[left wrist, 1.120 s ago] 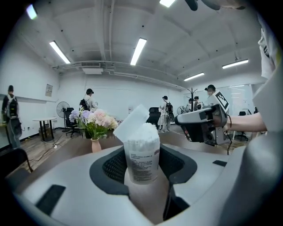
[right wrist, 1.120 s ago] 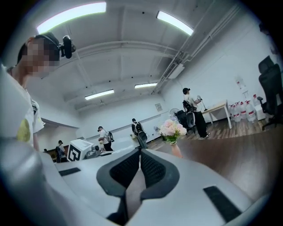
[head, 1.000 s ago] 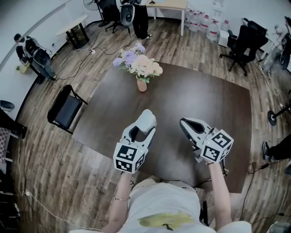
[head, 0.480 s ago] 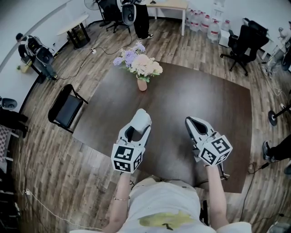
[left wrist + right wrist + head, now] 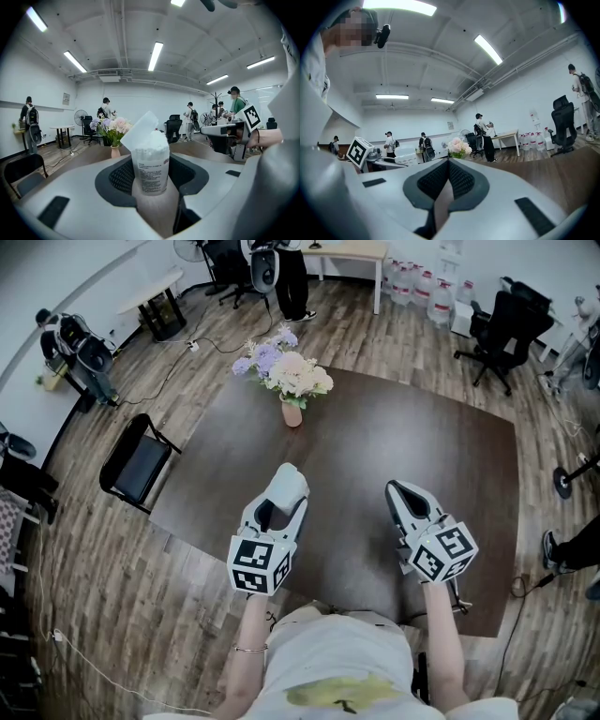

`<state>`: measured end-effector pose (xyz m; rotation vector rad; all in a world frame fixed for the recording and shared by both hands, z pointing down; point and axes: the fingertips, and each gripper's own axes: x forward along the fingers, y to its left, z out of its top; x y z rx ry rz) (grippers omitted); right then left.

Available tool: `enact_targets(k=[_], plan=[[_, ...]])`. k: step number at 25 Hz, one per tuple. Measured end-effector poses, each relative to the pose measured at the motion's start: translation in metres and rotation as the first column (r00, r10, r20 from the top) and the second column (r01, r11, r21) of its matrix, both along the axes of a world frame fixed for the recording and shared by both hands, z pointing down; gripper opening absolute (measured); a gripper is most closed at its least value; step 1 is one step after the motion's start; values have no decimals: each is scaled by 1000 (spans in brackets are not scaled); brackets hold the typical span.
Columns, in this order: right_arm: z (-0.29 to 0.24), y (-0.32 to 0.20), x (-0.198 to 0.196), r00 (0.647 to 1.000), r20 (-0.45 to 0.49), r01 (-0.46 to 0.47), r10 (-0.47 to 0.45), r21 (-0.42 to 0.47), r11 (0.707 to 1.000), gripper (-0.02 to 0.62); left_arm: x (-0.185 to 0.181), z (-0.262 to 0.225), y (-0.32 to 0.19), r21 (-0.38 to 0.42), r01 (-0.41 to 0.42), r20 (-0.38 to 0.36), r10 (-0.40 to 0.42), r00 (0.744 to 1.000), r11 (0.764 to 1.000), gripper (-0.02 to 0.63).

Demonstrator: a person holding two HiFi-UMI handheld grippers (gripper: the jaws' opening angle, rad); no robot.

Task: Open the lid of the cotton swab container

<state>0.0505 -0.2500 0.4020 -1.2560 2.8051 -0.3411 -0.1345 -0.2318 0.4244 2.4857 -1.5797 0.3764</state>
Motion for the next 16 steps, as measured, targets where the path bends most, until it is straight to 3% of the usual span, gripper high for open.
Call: enact_targets(k=[16], plan=[[6,-4,17,998,38,-53,53,-10,999,21,-2,5,2,-14,17,8,-17,1000,1000,221]])
